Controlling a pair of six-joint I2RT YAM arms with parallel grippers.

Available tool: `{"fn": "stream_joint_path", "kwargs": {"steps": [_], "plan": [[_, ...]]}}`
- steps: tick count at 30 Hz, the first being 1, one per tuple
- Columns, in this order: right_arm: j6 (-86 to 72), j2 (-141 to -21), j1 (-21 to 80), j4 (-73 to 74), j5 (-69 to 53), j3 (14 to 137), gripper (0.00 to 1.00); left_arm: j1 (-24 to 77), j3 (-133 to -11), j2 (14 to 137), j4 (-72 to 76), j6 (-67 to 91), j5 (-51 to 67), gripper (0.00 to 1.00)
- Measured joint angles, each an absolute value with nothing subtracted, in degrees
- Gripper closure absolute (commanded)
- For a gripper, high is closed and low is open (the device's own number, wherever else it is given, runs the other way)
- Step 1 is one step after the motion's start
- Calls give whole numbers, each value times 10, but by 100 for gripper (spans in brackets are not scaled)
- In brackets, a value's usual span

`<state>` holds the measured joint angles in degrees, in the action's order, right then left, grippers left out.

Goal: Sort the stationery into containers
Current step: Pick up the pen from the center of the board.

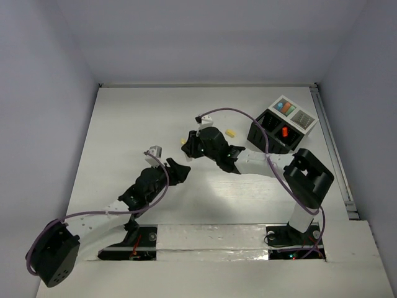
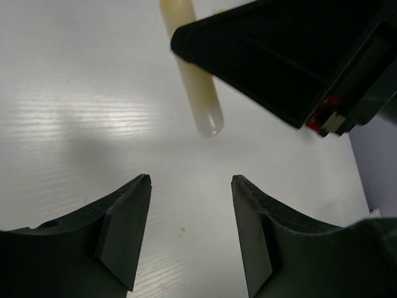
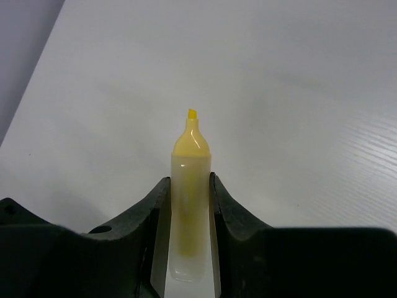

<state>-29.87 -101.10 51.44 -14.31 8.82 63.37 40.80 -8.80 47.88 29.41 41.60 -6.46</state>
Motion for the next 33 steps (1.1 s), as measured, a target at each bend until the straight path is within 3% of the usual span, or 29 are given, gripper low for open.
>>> {"fn": "stream_joint_path", "kwargs": {"steps": [10, 25, 28, 31, 33], "plan": [[-337, -1008, 514, -194, 44, 600, 100, 405, -95, 534, 415, 430, -67, 52], [-378, -996, 514, -269, -3, 571, 100, 382, -107, 575, 455, 428, -66, 70], [-380, -996, 514, -275, -9, 571, 100, 381, -107, 584, 465, 425, -66, 78], [-383, -994, 512, -283, -10, 567, 100, 374, -107, 596, 468, 428, -67, 97], [-386, -992, 510, -288, -11, 562, 100, 373, -108, 601, 472, 428, -62, 100]]}}
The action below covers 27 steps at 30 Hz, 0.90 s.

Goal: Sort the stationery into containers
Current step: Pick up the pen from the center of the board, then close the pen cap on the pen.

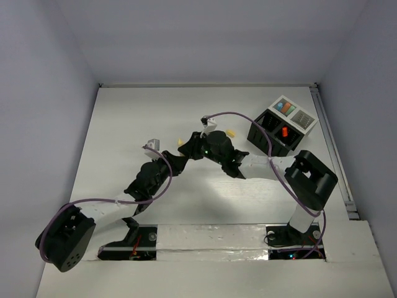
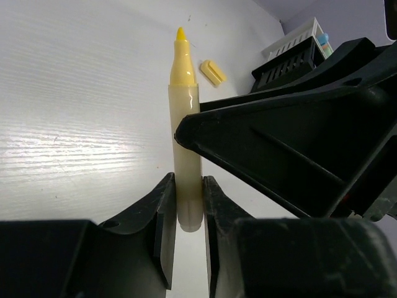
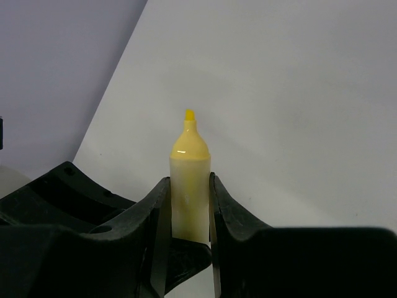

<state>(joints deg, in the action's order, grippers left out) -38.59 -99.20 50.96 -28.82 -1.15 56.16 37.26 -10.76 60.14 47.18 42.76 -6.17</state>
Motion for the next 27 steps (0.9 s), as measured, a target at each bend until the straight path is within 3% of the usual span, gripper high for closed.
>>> {"fn": "stream_joint_path", "kwargs": {"steps": [3, 6, 10, 12, 18, 20, 24, 27], "plan": [[-386, -990, 510, -290, -11, 558, 100, 373, -108, 600, 471, 425, -57, 100], [-386, -981, 510, -287, -11, 556, 77, 373, -107, 585, 463, 417, -51, 100], [-386, -958, 496, -285, -26, 554, 58, 372, -100, 537, 455, 400, -41, 100], [-387, -948, 483, -283, -58, 553, 54, 372, -95, 504, 445, 389, -32, 100], [-374, -923, 401, -268, -141, 543, 60, 370, -91, 410, 371, 347, 4, 100], [-355, -919, 372, -245, -144, 547, 68, 370, -91, 385, 345, 333, 11, 100], [-281, -942, 342, -106, -97, 622, 85, 370, -89, 352, 326, 319, 27, 100], [-214, -992, 340, 14, -32, 726, 84, 370, -82, 339, 324, 310, 37, 100]]}}
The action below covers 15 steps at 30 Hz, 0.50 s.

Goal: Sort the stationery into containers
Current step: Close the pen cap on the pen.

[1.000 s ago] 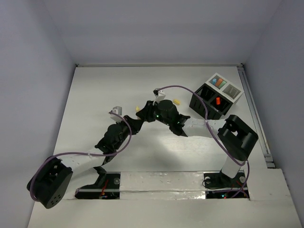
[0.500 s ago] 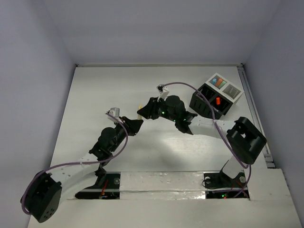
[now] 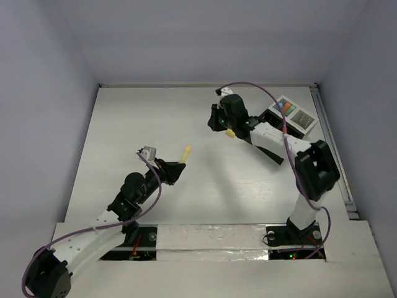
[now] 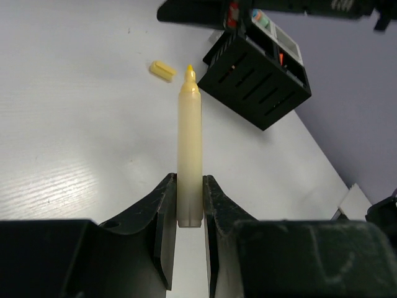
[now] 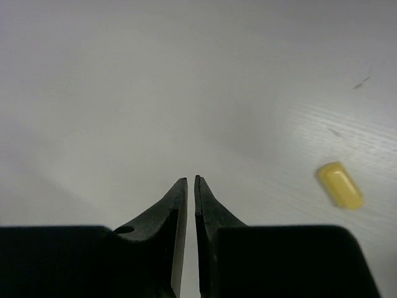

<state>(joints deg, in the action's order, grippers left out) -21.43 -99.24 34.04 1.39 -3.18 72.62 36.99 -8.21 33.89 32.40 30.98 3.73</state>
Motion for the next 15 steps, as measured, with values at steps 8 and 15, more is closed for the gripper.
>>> {"fn": "stream_joint_path", "kwargs": {"steps": [8, 15], "plan": [[-57, -1144, 300, 238, 46, 926, 63, 370, -71, 303, 296, 300, 58, 100], [36, -1221, 238, 354, 33, 1005, 38, 370, -71, 290, 293, 298, 61, 100]]}}
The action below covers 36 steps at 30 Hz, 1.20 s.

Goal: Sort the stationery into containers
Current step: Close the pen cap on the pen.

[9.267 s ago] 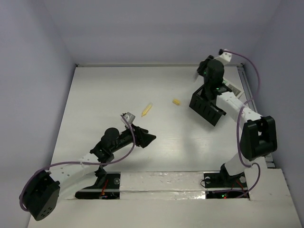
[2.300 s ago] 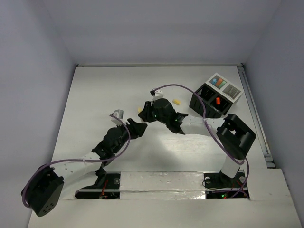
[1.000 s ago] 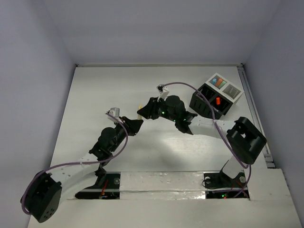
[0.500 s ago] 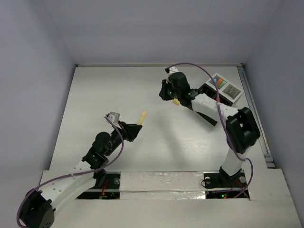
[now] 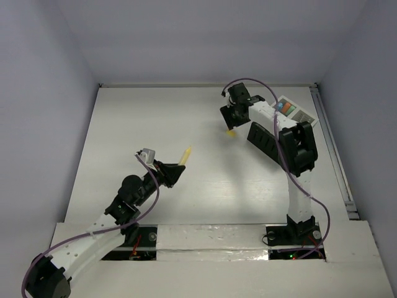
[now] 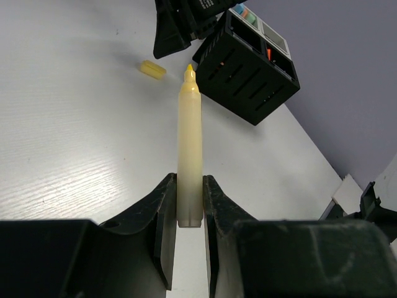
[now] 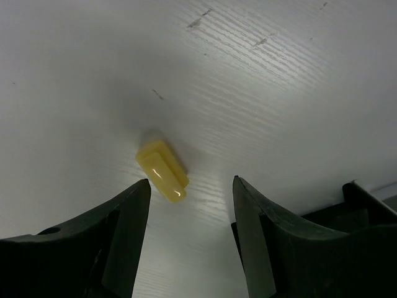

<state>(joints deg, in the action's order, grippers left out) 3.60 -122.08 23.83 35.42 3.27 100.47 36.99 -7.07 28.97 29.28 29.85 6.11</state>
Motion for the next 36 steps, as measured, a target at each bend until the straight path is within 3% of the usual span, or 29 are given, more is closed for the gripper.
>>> {"fn": "stream_joint_path", "kwargs": {"steps": [11, 17, 21, 22, 26, 32, 36], "plan": [[111, -1272, 234, 416, -32, 1069, 37, 370, -70, 301, 293, 298, 68, 100], [121, -1310, 234, 433, -47, 1093, 45, 370, -70, 306, 293, 298, 69, 100], [123, -1319, 234, 439, -49, 1101, 60, 370, -70, 306, 293, 298, 69, 100], [121, -1321, 234, 441, -50, 1105, 69, 370, -70, 306, 293, 298, 69, 100], [118, -1323, 235, 445, -51, 1110, 87, 370, -70, 306, 293, 298, 69, 100], [79, -1320, 244, 425, -74, 1104, 95, 370, -70, 310, 293, 298, 67, 100], [-22, -1259, 260, 309, -94, 1004, 97, 370, -70, 325, 300, 300, 51, 100]]}}
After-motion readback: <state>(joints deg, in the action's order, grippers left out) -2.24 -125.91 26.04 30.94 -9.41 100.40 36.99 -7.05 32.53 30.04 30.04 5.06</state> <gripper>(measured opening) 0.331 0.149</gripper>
